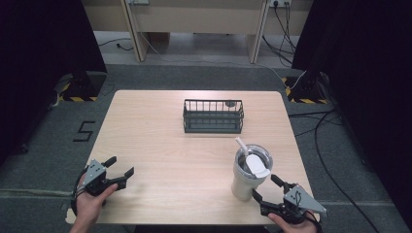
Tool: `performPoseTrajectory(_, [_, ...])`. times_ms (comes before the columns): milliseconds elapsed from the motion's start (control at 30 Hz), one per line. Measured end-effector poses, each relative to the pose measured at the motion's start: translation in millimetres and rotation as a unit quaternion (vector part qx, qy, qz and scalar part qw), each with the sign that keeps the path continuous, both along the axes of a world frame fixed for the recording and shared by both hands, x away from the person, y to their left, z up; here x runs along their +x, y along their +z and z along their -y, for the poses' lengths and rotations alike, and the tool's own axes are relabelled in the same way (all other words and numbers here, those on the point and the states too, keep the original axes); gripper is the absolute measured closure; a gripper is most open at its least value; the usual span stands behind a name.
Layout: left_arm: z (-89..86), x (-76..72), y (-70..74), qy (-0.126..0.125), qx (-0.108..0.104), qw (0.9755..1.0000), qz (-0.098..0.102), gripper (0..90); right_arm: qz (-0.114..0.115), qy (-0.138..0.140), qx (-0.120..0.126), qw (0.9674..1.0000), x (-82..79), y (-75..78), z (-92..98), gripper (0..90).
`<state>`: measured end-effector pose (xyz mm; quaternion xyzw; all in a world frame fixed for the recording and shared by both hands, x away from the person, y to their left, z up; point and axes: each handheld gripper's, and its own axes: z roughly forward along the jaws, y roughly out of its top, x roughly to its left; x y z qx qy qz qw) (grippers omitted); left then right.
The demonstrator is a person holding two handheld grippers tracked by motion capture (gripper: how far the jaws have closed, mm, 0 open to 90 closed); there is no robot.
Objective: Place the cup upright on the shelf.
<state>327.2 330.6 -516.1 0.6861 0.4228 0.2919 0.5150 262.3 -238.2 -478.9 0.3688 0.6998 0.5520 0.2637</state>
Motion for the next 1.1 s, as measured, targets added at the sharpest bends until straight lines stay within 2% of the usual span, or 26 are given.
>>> performPoseTrajectory(400, [-0.2, 0.1, -0.1, -0.001, 0.000, 1.0000, 0.000, 14.5, 0.006, 0.026, -0.002, 0.9996, 13.7, 3.3, -20.9, 14.4])
performPoseTrajectory(800, [-0.6, 0.1, -0.2, -0.002, 0.001, 1.0000, -0.001, 14.5, 0.008, 0.036, -0.003, 0.9993, 32.2, 3.5, -32.7, 7.0])
performPoseTrajectory(1100, [-1.0, 0.4, -0.5, -0.003, 0.001, 1.0000, 0.000, 14.5, 0.019, 0.035, -0.020, 0.9990, 42.5, -2.3, -43.0, 5.6])
